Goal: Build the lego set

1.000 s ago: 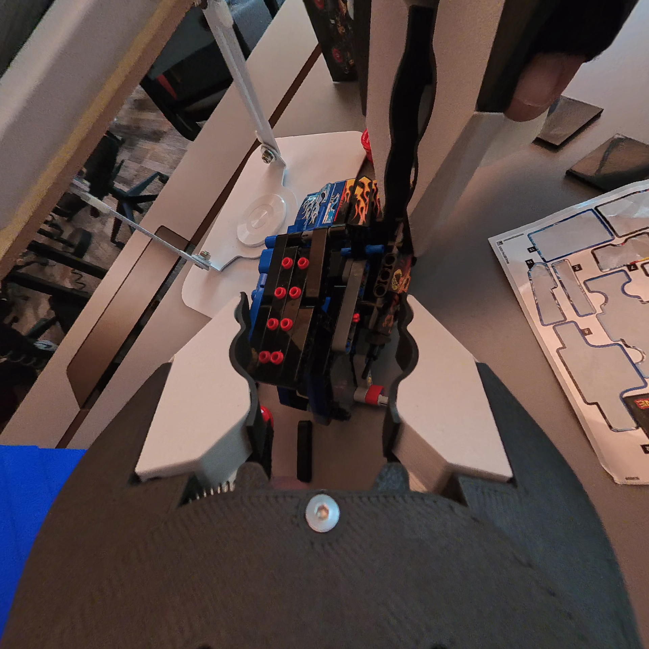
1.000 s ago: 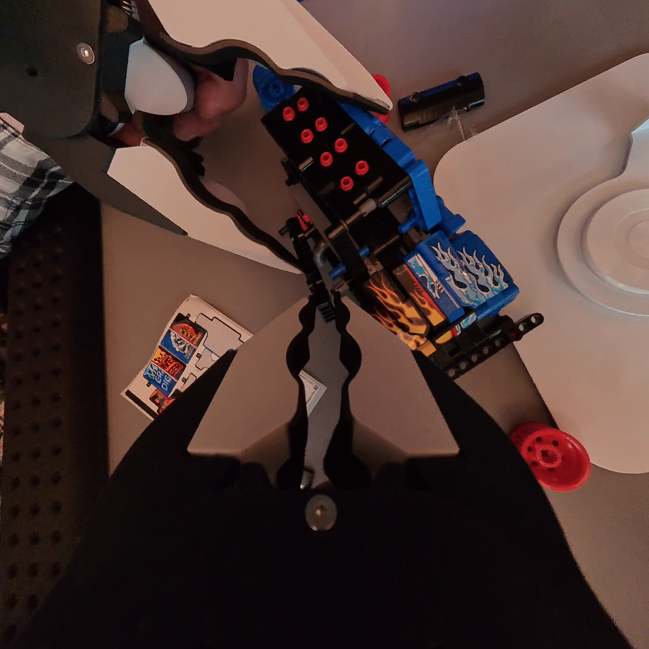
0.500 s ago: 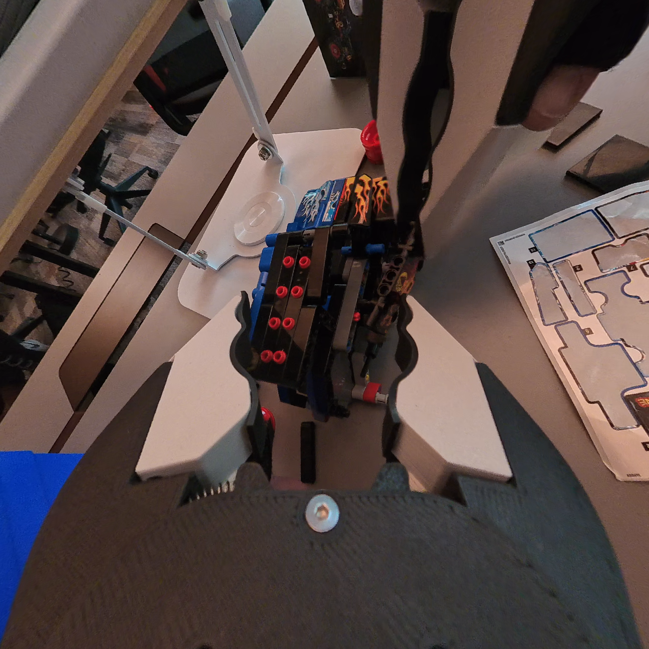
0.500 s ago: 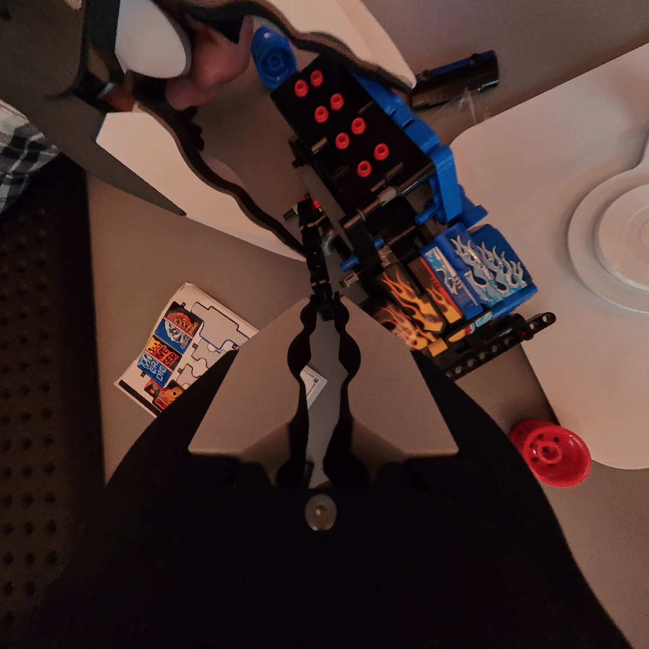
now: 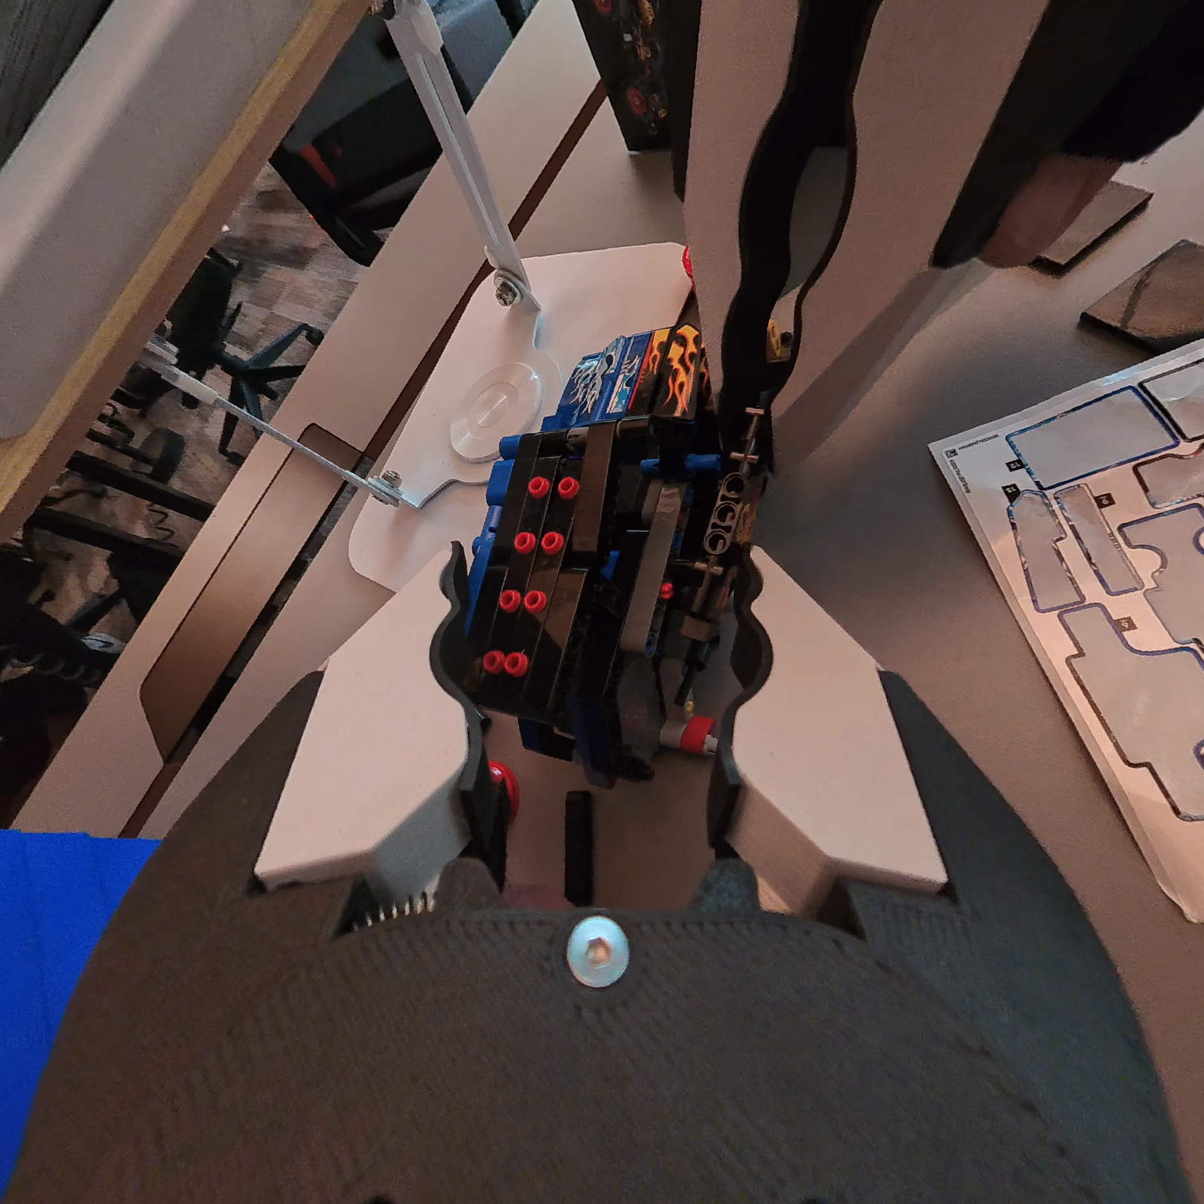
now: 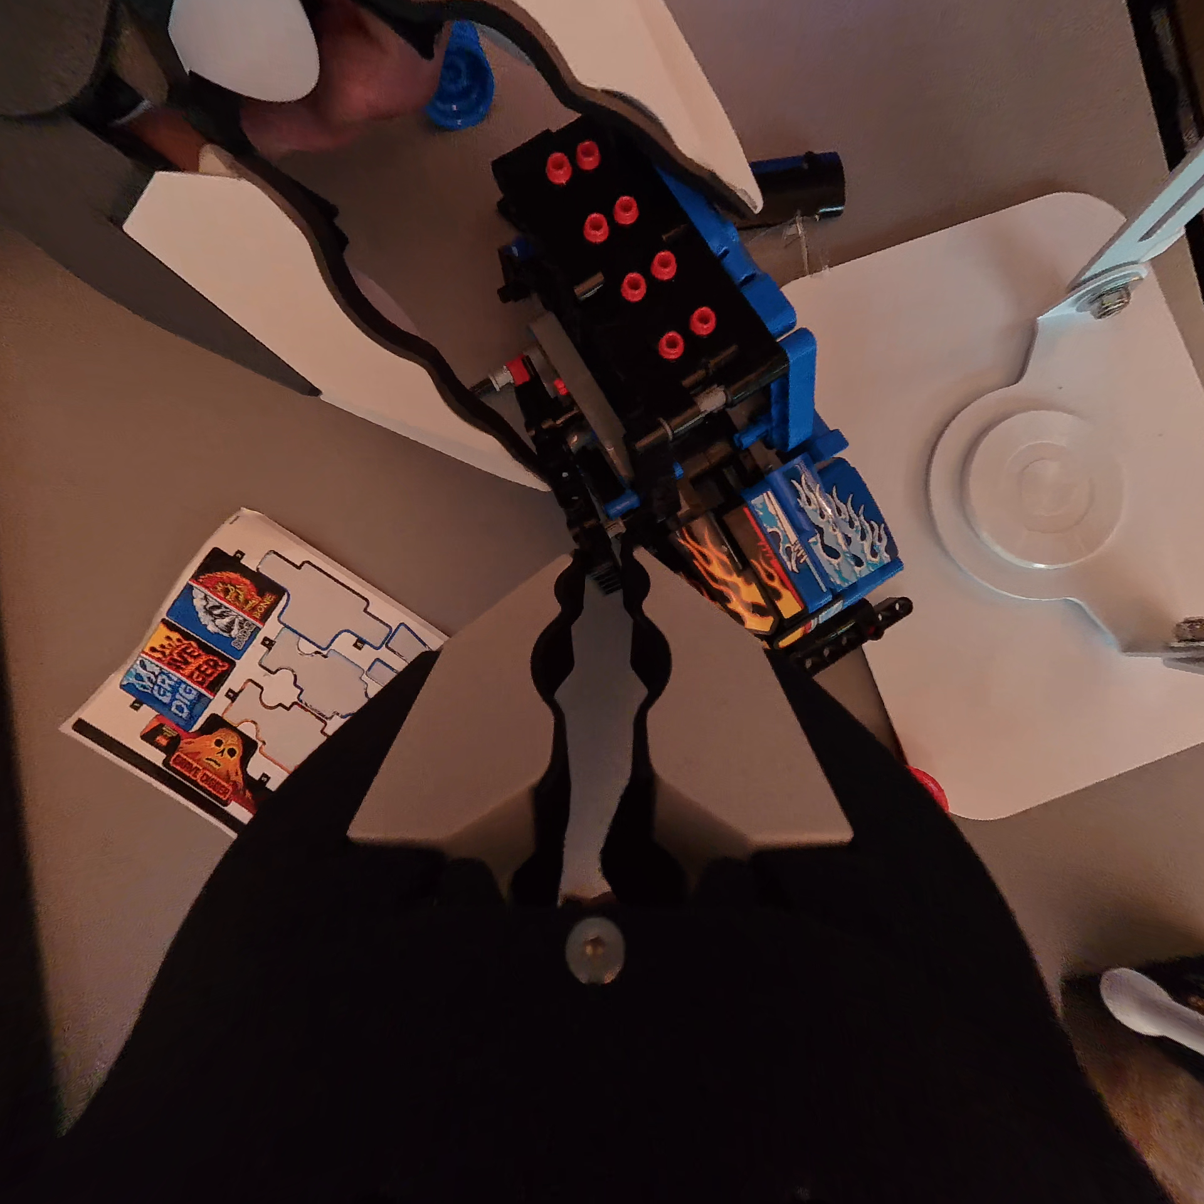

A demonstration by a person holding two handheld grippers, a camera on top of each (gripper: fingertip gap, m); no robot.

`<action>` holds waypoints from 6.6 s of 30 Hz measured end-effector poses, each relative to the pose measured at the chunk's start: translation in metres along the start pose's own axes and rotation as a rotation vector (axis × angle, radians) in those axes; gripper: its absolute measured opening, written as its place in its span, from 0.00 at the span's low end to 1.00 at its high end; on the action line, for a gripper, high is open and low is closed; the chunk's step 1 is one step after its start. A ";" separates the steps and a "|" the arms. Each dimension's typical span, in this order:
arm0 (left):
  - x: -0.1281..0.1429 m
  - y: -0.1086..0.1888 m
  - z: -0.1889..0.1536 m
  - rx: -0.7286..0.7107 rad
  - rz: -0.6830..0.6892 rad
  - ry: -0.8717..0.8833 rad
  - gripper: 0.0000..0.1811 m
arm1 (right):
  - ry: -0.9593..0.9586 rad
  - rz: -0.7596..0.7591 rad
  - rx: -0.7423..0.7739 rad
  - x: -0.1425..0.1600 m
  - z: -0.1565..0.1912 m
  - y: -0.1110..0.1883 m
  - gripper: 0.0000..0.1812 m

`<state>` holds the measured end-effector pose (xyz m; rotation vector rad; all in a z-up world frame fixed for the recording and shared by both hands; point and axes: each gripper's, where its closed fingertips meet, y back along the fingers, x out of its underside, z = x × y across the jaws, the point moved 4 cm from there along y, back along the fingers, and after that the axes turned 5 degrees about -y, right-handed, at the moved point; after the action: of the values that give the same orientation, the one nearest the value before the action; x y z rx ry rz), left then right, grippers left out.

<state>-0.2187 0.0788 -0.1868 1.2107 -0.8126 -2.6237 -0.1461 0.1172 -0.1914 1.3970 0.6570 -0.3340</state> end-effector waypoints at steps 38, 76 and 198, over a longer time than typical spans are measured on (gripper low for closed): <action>0.002 0.000 0.003 0.015 -0.073 0.035 0.42 | -0.025 -0.088 -0.075 -0.002 -0.005 0.006 0.06; 0.002 0.003 0.004 0.039 -0.151 0.102 0.42 | 0.018 -0.149 -0.053 0.001 -0.010 0.009 0.05; 0.002 -0.037 0.003 0.528 0.144 0.044 0.40 | 0.167 -0.262 0.131 -0.002 -0.026 -0.007 0.37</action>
<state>-0.2189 0.1110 -0.2059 1.2496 -1.5859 -2.3280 -0.1578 0.1414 -0.1970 1.4762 0.9744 -0.4778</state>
